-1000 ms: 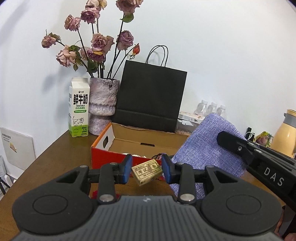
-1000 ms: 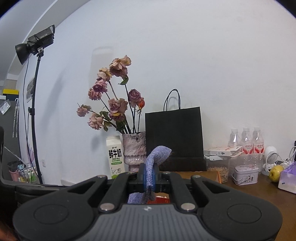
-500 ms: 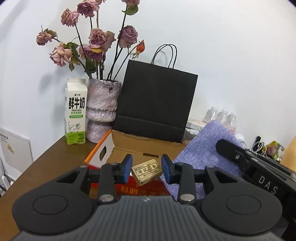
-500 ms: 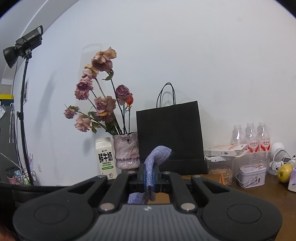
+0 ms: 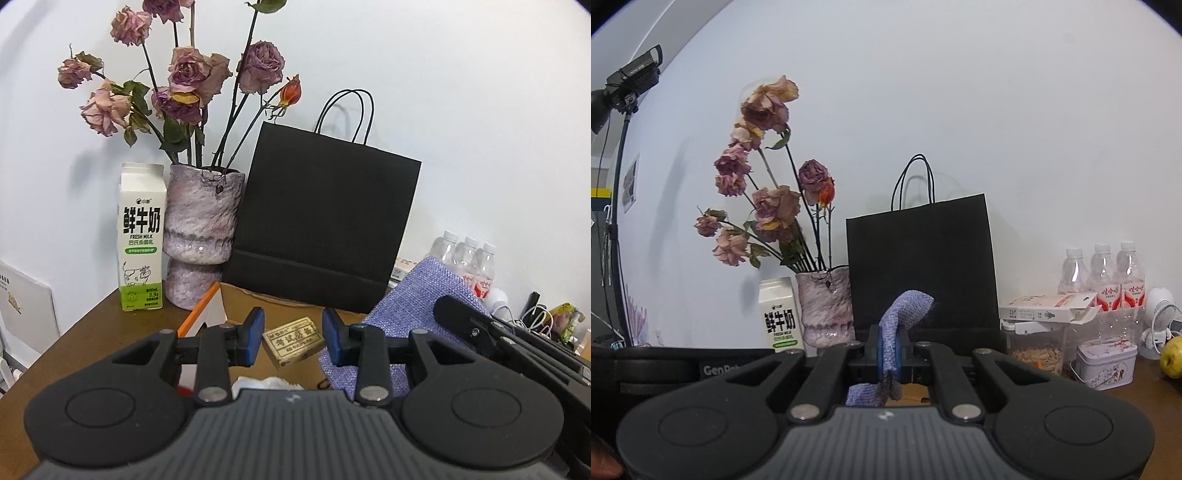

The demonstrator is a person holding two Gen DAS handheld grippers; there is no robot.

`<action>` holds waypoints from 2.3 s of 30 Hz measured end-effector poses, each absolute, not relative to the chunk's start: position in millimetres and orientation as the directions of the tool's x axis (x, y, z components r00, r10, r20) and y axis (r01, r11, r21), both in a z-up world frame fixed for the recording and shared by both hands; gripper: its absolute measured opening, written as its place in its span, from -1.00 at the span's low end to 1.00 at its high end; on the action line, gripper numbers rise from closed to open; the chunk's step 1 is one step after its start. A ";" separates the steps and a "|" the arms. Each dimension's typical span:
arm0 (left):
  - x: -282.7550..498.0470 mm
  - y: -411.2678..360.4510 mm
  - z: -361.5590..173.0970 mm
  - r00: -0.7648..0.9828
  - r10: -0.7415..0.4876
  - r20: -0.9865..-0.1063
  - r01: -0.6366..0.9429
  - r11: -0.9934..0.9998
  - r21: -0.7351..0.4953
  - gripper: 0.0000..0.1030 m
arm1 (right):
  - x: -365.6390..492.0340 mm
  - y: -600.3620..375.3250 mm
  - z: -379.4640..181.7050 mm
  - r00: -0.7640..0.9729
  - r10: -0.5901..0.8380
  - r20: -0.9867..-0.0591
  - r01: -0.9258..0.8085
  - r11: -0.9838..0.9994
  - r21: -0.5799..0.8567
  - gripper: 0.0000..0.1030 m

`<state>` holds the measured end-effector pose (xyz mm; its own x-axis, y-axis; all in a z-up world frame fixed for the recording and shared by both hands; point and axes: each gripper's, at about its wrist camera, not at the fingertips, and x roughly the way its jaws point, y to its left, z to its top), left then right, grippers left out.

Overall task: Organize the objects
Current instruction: 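Carry the beige box and lavender bag with both grippers over the red box, then open the left gripper to drop the beige box into the red box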

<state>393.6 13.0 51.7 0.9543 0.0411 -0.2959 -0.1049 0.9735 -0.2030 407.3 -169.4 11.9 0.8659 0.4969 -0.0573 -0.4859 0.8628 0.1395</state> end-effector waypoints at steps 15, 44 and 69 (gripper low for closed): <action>438.3 15.3 53.6 0.958 0.044 -0.282 -0.100 0.977 -0.187 -0.31 | 458.3 -160.8 14.3 0.869 0.490 -0.069 -0.477 0.867 0.142 -0.89; 519.5 24.1 2.2 0.889 0.048 -0.456 -0.109 0.988 -0.107 -0.30 | 536.2 -164.4 -23.3 0.854 0.438 -0.283 -0.395 0.897 0.198 -0.88; 516.2 27.0 5.8 0.891 0.148 -0.429 -0.197 0.978 -0.073 1.00 | 553.5 -164.9 -39.6 0.846 0.317 -0.429 -0.267 0.948 0.173 1.00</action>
